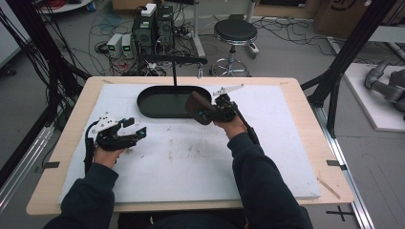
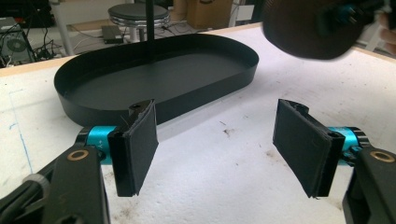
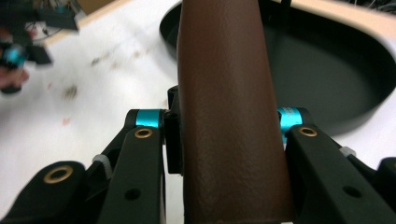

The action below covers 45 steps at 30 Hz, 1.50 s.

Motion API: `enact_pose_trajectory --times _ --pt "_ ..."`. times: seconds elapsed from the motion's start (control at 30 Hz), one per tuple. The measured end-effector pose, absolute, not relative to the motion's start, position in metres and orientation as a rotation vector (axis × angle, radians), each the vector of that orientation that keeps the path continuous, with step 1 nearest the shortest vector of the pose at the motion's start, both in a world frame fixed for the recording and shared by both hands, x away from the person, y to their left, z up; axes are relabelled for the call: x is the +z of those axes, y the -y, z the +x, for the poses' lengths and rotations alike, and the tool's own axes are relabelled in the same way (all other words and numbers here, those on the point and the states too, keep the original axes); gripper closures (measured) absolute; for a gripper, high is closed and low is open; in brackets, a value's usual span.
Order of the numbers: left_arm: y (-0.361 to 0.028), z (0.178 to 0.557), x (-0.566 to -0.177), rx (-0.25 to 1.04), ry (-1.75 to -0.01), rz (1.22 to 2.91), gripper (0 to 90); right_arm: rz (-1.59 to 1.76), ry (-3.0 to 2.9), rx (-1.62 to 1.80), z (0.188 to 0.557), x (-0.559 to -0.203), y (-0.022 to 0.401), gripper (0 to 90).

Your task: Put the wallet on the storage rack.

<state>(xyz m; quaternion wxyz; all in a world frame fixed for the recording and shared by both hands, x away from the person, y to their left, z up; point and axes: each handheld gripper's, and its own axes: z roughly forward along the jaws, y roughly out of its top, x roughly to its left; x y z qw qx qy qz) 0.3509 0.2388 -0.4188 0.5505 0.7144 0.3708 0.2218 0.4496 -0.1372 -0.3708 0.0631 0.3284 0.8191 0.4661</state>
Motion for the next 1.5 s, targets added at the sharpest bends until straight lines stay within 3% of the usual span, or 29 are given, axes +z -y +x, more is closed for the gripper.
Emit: enact_pose_trajectory --times 0.3,0.73,0.8,0.83,0.93,1.07,1.33,1.5 --pt "-0.238 0.351 -0.419 0.528 -0.874 1.704 30.5 1.074 -2.452 1.376 0.5 -0.371 0.101 64.7" --pt "-0.238 0.35 -0.418 0.515 -0.872 1.696 30.7 1.246 -2.448 1.307 0.538 -0.417 0.054 64.3" --pt "-0.238 0.35 -0.418 0.515 -0.874 1.694 30.7 1.294 -2.444 1.312 0.54 -0.424 0.054 62.7" --pt "-0.239 0.35 -0.418 0.517 -0.875 1.695 30.8 1.304 -2.431 1.307 0.541 -0.426 0.055 57.6" --pt "-0.24 0.35 -0.418 0.518 -0.877 1.692 30.8 1.325 -2.37 1.268 0.541 -0.42 0.062 43.9" --pt "-0.24 0.35 -0.418 0.519 -0.88 1.692 30.8 1.323 -2.344 1.213 0.539 -0.411 0.074 39.1" --pt "-0.239 0.35 -0.418 0.515 -0.88 1.692 30.9 1.269 -2.278 1.273 0.525 -0.376 0.123 40.9" --pt "-0.24 0.351 -0.418 0.504 -0.892 1.663 29.1 1.161 -2.289 1.281 0.502 -0.361 0.166 34.6"
